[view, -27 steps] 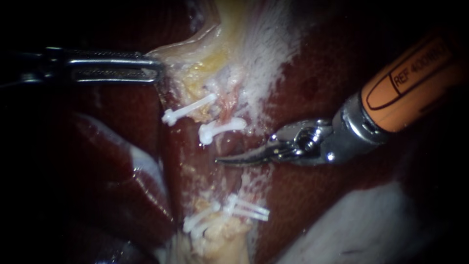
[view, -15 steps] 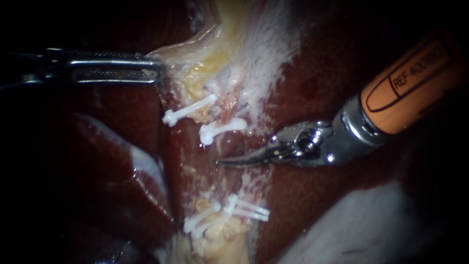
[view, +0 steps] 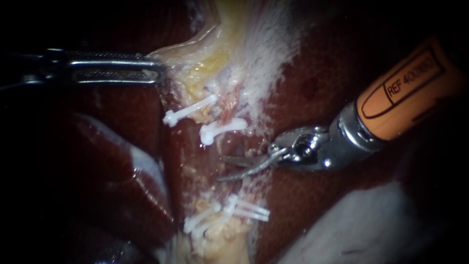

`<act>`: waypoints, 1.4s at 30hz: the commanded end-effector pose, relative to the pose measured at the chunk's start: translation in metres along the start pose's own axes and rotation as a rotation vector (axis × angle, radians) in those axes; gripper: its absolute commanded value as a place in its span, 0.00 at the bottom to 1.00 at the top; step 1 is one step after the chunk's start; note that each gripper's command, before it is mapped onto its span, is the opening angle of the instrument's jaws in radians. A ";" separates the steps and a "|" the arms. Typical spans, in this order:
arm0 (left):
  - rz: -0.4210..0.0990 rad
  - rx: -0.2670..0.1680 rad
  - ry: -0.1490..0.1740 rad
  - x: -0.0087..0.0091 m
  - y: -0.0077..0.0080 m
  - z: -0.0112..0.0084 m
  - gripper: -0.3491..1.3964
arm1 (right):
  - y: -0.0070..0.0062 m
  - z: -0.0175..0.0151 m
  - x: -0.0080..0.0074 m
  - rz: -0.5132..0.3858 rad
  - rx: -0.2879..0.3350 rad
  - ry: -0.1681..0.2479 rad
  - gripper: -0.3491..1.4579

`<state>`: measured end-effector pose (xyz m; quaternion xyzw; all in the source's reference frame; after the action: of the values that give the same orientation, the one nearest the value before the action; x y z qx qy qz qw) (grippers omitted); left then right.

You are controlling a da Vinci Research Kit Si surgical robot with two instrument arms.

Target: Go back from the cut right tube

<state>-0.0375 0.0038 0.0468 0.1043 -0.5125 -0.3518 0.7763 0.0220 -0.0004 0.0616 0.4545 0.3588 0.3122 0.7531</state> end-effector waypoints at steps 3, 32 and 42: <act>0.000 -0.001 0.000 0.0001 0.0000 0.0000 0.00 | 0.0000 -0.0002 -0.0001 0.000 0.000 0.000 0.68; 0.003 0.001 0.000 0.0005 0.0003 -0.0002 0.00 | 0.0011 -0.0065 -0.0010 -0.277 -0.092 0.074 0.89; 0.004 0.001 0.000 0.0008 0.0004 -0.0001 0.00 | 0.0018 -0.0088 -0.0007 -0.454 -0.169 0.101 0.98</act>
<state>-0.0371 0.0036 0.0476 0.1039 -0.5131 -0.3500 0.7768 0.0139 0.0039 0.0604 0.2780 0.4633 0.1808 0.8218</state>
